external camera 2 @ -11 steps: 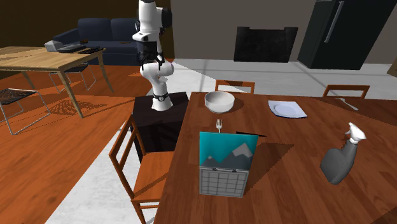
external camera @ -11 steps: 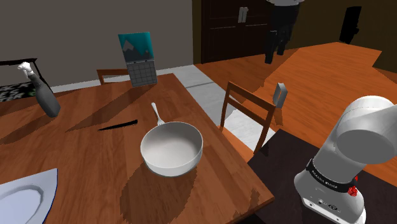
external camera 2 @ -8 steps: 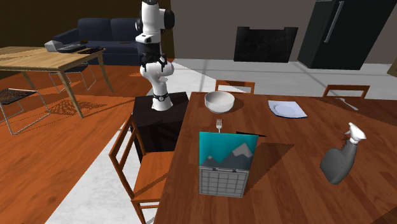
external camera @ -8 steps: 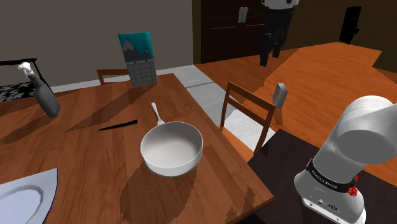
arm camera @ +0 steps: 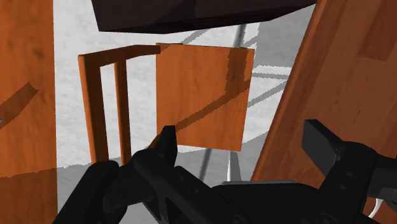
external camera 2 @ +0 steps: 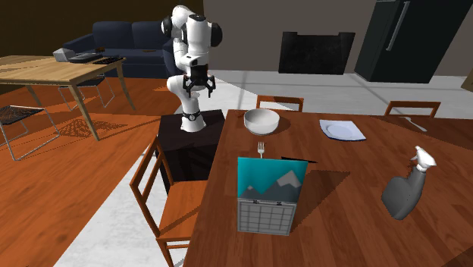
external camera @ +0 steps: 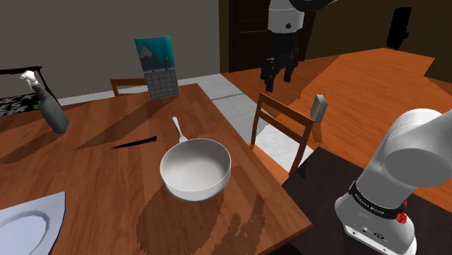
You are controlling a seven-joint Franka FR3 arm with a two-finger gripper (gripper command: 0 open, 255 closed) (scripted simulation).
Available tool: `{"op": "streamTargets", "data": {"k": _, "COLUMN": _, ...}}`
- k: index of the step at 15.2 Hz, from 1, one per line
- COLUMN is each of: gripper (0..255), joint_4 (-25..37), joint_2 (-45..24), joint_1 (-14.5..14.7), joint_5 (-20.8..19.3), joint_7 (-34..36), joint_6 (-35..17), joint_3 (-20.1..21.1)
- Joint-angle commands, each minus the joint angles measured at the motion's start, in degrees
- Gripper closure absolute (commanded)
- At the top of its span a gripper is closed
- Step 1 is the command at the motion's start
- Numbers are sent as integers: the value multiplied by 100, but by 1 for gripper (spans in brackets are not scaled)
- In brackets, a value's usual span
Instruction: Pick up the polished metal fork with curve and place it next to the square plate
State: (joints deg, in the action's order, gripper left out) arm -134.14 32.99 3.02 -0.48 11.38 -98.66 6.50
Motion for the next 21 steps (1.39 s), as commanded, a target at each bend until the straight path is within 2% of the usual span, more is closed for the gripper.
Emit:
{"op": "streamTargets", "data": {"k": 1, "gripper": 0, "joint_4": 122, "joint_2": -341, "joint_1": 41, "joint_5": 114, "joint_7": 336, "joint_6": -206, "joint_3": 199}}
{"op": "streamTargets", "data": {"k": 10, "gripper": 0, "joint_4": 890, "joint_2": -2029, "joint_1": 134, "joint_5": 233, "joint_7": 1639, "joint_6": -1071, "joint_3": 867}}
{"op": "streamTargets", "data": {"k": 16, "gripper": 0, "joint_4": 1756, "joint_2": -3315, "joint_1": 241, "joint_5": 17, "joint_7": 2516, "joint_6": -1439, "joint_3": 1164}}
{"op": "streamTargets", "data": {"k": 21, "gripper": 0, "joint_4": 2707, "joint_2": -4448, "joint_1": 442, "joint_5": -275, "joint_7": 3202, "joint_6": -1565, "joint_3": 1256}}
